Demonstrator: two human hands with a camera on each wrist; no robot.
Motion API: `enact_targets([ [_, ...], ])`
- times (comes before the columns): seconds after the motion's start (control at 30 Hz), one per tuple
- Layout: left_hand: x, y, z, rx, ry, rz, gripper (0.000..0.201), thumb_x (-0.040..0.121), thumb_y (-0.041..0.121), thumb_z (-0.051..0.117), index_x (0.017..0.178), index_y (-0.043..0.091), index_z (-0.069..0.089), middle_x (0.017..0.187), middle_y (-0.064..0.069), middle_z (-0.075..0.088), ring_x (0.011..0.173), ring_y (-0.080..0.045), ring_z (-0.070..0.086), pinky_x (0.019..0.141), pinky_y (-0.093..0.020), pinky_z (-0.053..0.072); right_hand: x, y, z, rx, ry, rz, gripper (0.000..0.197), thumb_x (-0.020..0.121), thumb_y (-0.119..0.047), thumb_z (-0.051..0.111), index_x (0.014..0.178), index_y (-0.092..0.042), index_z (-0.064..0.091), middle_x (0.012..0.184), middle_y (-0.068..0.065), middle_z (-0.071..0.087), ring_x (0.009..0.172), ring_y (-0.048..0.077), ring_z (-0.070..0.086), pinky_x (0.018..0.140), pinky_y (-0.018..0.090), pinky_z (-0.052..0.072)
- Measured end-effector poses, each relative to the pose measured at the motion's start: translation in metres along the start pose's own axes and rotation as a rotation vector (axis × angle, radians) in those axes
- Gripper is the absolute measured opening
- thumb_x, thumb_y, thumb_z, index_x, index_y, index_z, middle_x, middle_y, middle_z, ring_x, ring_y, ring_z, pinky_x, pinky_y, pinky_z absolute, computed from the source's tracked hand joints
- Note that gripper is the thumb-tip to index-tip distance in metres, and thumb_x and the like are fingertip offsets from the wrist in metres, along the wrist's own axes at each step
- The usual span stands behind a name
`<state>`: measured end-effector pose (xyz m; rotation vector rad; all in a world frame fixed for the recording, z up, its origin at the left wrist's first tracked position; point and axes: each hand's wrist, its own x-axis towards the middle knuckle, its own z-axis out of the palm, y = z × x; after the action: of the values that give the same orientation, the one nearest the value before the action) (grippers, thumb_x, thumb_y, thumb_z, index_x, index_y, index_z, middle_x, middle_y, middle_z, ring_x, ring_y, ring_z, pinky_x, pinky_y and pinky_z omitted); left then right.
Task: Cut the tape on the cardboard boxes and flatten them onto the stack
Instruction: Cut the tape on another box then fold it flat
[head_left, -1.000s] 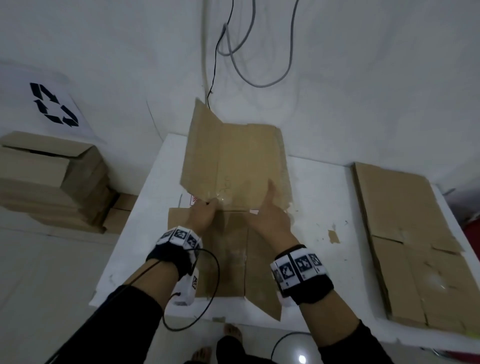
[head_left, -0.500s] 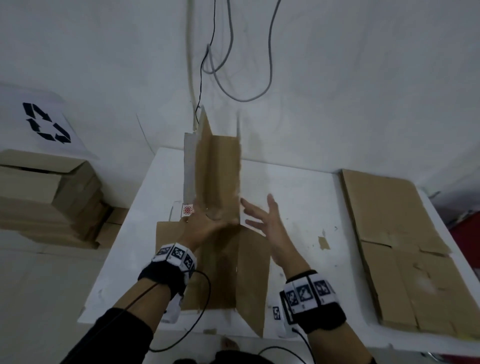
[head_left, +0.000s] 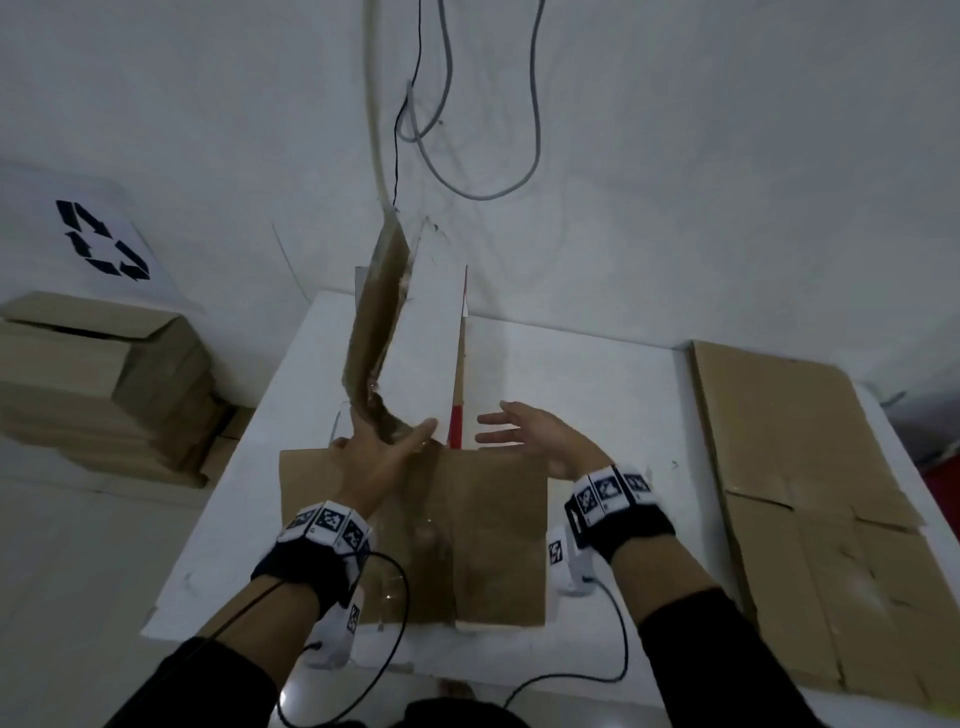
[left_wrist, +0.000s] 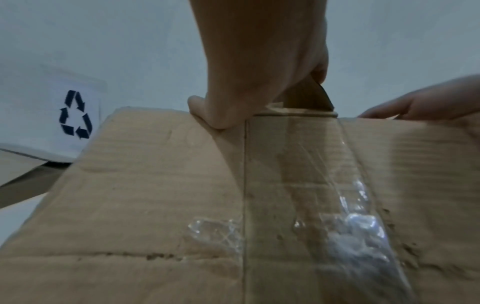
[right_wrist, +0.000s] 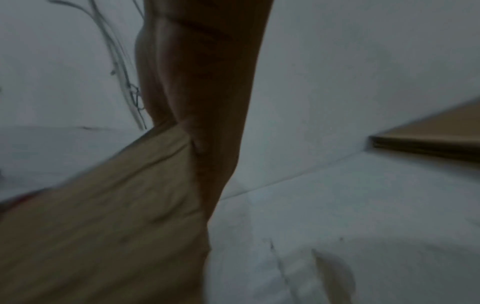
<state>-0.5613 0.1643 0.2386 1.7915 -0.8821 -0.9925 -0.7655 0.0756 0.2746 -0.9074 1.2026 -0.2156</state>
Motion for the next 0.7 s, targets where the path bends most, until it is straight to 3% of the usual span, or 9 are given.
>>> enact_targets([
  [0.13, 0.003, -0.002, -0.013, -0.131, -0.037, -0.023, 0.108, 0.051, 0.076, 0.077, 0.141, 0.035, 0.033, 0.140, 0.008, 0.050, 0.133, -0.022, 0.042, 0.111, -0.051, 0.033, 0.029, -0.032, 0.004, -0.478, 0.028, 0.096, 0.039, 0.097, -0.037, 0.058, 0.125, -0.010, 0.060, 0.121, 0.007, 0.067, 0.104, 0.023, 0.063, 0.098, 0.037, 0.051],
  [0.27, 0.004, 0.003, -0.017, -0.183, 0.007, -0.045, 0.106, 0.054, 0.065, 0.082, 0.142, 0.028, 0.037, 0.135, 0.008, 0.053, 0.129, -0.023, 0.045, 0.111, -0.049, 0.035, 0.060, -0.056, 0.016, -0.167, 0.123, 0.020, 0.045, 0.100, -0.029, 0.053, 0.134, -0.001, 0.048, 0.123, 0.019, 0.059, 0.107, 0.033, 0.062, 0.098, 0.044, 0.050],
  [0.33, 0.004, 0.004, -0.020, -0.213, 0.020, -0.058, 0.107, 0.053, 0.062, 0.083, 0.142, 0.025, 0.037, 0.133, 0.008, 0.054, 0.128, -0.023, 0.046, 0.111, -0.049, 0.035, 0.080, -0.055, 0.017, -0.218, 0.129, 0.011, 0.077, 0.084, -0.041, 0.074, 0.139, -0.002, 0.037, 0.136, 0.022, 0.049, 0.119, 0.038, 0.055, 0.099, 0.047, 0.049],
  [0.37, 0.004, 0.004, -0.023, -0.217, 0.025, -0.061, 0.109, 0.050, 0.064, 0.083, 0.141, 0.026, 0.038, 0.133, 0.007, 0.054, 0.128, -0.022, 0.047, 0.111, -0.049, 0.035, 0.089, -0.051, 0.019, -0.409, 0.139, 0.028, 0.095, 0.068, -0.052, 0.084, 0.135, -0.003, 0.038, 0.132, 0.020, 0.051, 0.115, 0.035, 0.056, 0.098, 0.045, 0.049],
  [0.43, 0.003, 0.004, -0.026, -0.254, 0.021, -0.044, 0.106, 0.049, 0.060, 0.085, 0.139, 0.024, 0.041, 0.130, 0.007, 0.058, 0.124, -0.020, 0.051, 0.109, -0.047, 0.038, 0.094, -0.041, 0.024, -0.689, 0.221, 0.066, 0.097, 0.051, -0.069, 0.085, 0.116, -0.008, 0.046, 0.108, 0.010, 0.060, 0.098, 0.028, 0.060, 0.087, 0.041, 0.053],
  [0.5, 0.003, 0.000, -0.027, -0.262, 0.005, -0.039, 0.097, 0.056, 0.052, 0.086, 0.138, 0.020, 0.044, 0.126, 0.007, 0.061, 0.118, -0.017, 0.056, 0.106, -0.043, 0.042, 0.113, -0.026, 0.021, -0.752, 0.260, -0.019, 0.092, 0.055, -0.066, 0.085, 0.117, -0.009, 0.049, 0.107, 0.004, 0.061, 0.099, 0.022, 0.061, 0.084, 0.035, 0.052],
  [0.57, 0.000, -0.004, -0.028, -0.226, -0.002, -0.045, 0.095, 0.057, 0.054, 0.084, 0.137, 0.020, 0.046, 0.124, 0.006, 0.063, 0.115, -0.016, 0.058, 0.105, -0.043, 0.044, 0.125, -0.018, 0.028, -0.668, 0.225, 0.012, 0.096, 0.066, -0.050, 0.086, 0.134, 0.000, 0.041, 0.126, 0.007, 0.054, 0.109, 0.015, 0.051, 0.088, 0.032, 0.044],
  [0.6, 0.000, -0.007, -0.028, -0.207, -0.006, -0.049, 0.097, 0.055, 0.060, 0.083, 0.136, 0.022, 0.045, 0.124, 0.007, 0.063, 0.116, -0.017, 0.057, 0.105, -0.045, 0.044, 0.128, -0.018, 0.031, -0.590, 0.219, 0.043, 0.096, 0.069, -0.054, 0.080, 0.136, 0.001, 0.038, 0.133, 0.008, 0.051, 0.116, 0.017, 0.049, 0.093, 0.036, 0.044],
  [0.7, 0.000, -0.012, -0.032, -0.132, 0.018, -0.061, 0.104, 0.052, 0.071, 0.079, 0.138, 0.028, 0.040, 0.128, 0.009, 0.059, 0.125, -0.021, 0.050, 0.109, -0.048, 0.038, 0.133, -0.019, 0.040, 0.096, 0.000, 0.167, 0.078, 0.093, -0.061, 0.033, 0.148, -0.006, 0.031, 0.154, 0.016, 0.035, 0.139, 0.037, 0.035, 0.113, 0.056, 0.024],
])
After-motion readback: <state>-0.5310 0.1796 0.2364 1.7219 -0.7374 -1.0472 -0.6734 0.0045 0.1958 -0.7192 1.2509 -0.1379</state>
